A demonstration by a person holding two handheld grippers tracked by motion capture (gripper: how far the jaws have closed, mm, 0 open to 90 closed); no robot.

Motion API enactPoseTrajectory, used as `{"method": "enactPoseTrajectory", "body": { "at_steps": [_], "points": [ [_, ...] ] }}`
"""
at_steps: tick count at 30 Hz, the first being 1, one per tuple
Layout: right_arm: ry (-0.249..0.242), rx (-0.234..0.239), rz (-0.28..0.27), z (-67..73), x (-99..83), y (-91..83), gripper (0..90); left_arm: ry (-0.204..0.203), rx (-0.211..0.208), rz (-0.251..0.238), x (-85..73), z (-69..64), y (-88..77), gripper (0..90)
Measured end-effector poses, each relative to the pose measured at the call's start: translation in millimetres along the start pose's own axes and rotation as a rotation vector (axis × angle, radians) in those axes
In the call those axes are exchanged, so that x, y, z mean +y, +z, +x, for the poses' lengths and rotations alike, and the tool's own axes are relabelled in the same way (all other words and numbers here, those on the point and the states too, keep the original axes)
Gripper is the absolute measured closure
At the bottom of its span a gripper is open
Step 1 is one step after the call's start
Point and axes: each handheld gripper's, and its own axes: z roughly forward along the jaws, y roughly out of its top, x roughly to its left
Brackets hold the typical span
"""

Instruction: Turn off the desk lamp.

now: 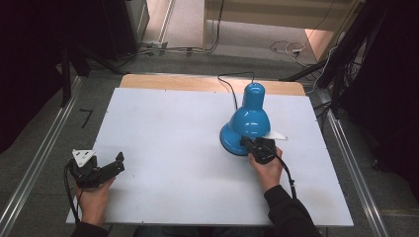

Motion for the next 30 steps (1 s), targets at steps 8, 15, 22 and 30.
{"method": "enactPoseTrajectory", "body": {
  "at_steps": [8,15,22,30],
  "points": [
    [0.034,-0.005,-0.002,-4.6,0.7,2.2,88.1,0.0,-0.004,-0.001,0.0,1.5,-0.1,3.4],
    [0.058,-0.009,-0.007,-10.5,2.6,-2.7,87.6,0.001,-0.003,0.002,0.1,1.9,-0.1,3.4],
    [0.064,0.001,-0.014,-14.2,4.3,-7.7,77.0,-0.002,-0.004,0.001,0.1,2.0,-0.3,3.4],
    [0.079,-0.003,-0.016,-18.6,5.1,-12.4,57.8,-0.003,-0.004,0.002,0.0,1.9,0.2,3.4]
  ]
}}
